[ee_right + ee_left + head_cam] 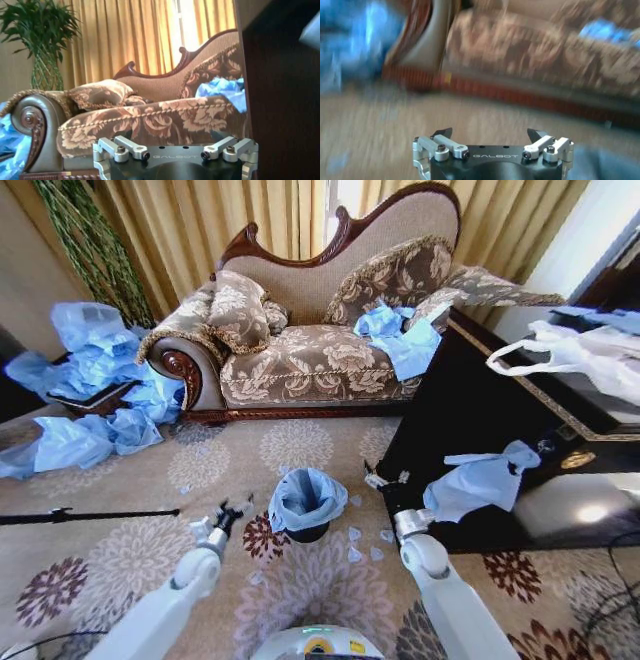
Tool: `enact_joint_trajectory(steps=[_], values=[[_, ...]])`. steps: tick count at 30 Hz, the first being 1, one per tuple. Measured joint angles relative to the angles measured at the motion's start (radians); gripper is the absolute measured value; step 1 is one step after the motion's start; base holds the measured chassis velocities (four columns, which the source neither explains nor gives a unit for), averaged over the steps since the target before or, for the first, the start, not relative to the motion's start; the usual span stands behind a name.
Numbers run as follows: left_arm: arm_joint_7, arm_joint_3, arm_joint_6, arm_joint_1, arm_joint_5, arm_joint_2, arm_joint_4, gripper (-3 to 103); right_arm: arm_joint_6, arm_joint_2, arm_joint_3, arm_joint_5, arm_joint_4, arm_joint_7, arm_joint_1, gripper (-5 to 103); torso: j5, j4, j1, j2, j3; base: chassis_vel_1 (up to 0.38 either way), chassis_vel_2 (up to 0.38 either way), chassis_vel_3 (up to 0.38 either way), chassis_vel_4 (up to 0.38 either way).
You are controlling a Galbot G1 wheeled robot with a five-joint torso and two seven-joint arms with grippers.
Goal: Place a garbage bag over the trash bin.
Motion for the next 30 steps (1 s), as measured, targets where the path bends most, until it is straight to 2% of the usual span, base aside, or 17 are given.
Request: enact_joint_trajectory(steps=[1,5,7,9,10,13,14,16,23,25,30], values=[[0.0,0.0,0.0,0.0,0.0,0.0,0.0,100,0.0,0.0,0.0,0.0,0.0,0.0,0.0,100,0.0,0.0,0.0,0.0,0.0,0.0,0.0,0.0,0.0],[0.003,-0.063,-0.008,0.058,0.085,0.032,-0.153,100,-0.018,0.017,0.068,-0.071,0.147,-0.003,-0.183,100,0.0003,-0.0006,0.0,0.0,0.0,0.0,0.0,0.0,0.0],[0.004,-0.071,-0.007,0.07,0.097,0.035,-0.176,100,-0.023,0.027,0.081,-0.086,0.172,-0.001,-0.221,100,0.0003,-0.0006,0.0,0.0,0.0,0.0,0.0,0.0,0.0],[0.004,-0.088,0.004,0.104,0.134,0.038,-0.243,100,-0.032,0.059,0.111,-0.129,0.239,0.015,-0.342,100,0.0002,-0.0001,0.0,0.0,0.0,0.0,0.0,0.0,0.0],[0.004,-0.088,0.004,0.104,0.134,0.038,-0.243,100,-0.032,0.059,0.111,-0.129,0.239,0.015,-0.342,100,0.0002,-0.0001,0.0,0.0,0.0,0.0,0.0,0.0,0.0],[0.001,-0.108,0.025,0.135,0.16,0.033,-0.314,100,-0.06,0.123,0.13,-0.177,0.36,0.055,-0.537,100,0.0,-0.001,0.0,0.0,0.0,0.0,0.0,0.0,0.0],[0.001,-0.108,0.025,0.135,0.16,0.033,-0.314,100,-0.06,0.123,0.13,-0.177,0.36,0.055,-0.537,100,0.0,-0.001,0.0,0.0,0.0,0.0,0.0,0.0,0.0],[0.0,-0.135,0.038,0.163,0.164,0.024,-0.354,100,-0.065,0.167,0.123,-0.211,0.428,0.08,-0.609,100,-0.0001,-0.0008,0.0,0.0,0.0,0.0,0.0,0.0,0.0],[-0.001,-0.19,0.071,0.285,0.208,-0.023,-0.452,100,-0.058,0.253,0.1,-0.304,0.491,0.16,-0.638,100,0.0002,-0.0003,0.0,0.0,0.0,0.0,0.0,0.0,0.0],[0.008,-0.219,0.07,0.386,0.253,-0.074,-0.505,100,-0.046,0.3,0.104,-0.339,0.517,0.181,-0.648,100,0.0001,0.0001,0.0,0.0,0.0,0.0,0.0,0.0,0.0],[0.008,-0.259,0.071,0.429,0.258,-0.081,-0.543,100,-0.044,0.31,0.115,-0.344,0.531,0.182,-0.662,100,0.0002,-0.0003,0.0,0.0,0.0,0.0,0.0,0.0,0.0]])
